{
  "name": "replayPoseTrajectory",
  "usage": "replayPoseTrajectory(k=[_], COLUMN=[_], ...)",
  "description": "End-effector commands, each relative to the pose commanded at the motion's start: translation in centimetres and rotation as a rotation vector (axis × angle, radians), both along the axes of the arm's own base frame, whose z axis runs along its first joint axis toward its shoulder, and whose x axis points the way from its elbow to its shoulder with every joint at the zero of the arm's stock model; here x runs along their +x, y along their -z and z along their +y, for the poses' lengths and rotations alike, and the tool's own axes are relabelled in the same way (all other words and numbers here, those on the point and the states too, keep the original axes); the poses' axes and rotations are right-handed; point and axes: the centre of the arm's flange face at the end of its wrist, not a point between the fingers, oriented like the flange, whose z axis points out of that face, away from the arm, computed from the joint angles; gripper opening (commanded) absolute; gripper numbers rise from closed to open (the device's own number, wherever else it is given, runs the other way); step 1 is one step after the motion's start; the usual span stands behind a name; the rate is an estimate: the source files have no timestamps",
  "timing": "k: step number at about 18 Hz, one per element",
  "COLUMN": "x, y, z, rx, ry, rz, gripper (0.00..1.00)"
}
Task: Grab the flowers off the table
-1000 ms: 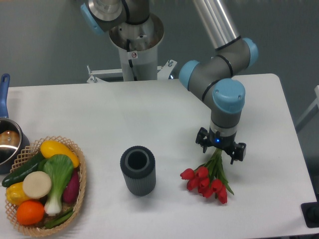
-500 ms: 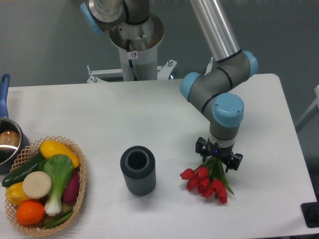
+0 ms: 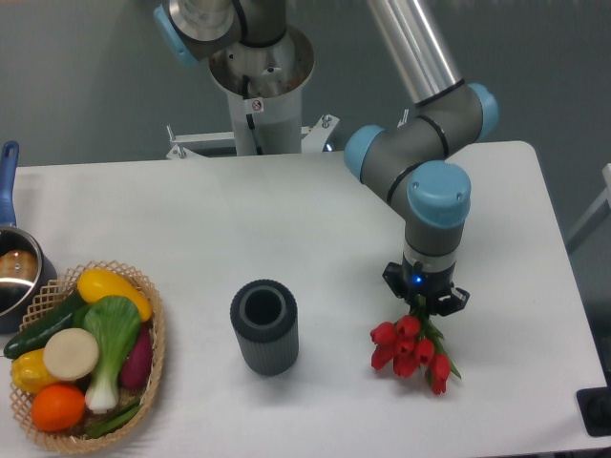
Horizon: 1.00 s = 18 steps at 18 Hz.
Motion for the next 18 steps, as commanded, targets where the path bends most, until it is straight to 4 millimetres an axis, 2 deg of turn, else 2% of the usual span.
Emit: replayPoseTrajectory(k=[5,10,14,16,18], x=[0.2,-1.5,-1.6,-1.4,-1.2], y=[-3.8,-8.3,-12.1,-14.5,-15.8], z=[-0.5,-2.3,-1.0,-1.0,-1.0], rx=[0.017,0.015,0.013,0.004,-0.013], ry=[-0.024,-0.053,-0.032,-0.032,-0.031], rz=[0.038,0.017,0.007,-0.021,-0.056], gripper=[0.00,0.00,0.00,0.00,0.00])
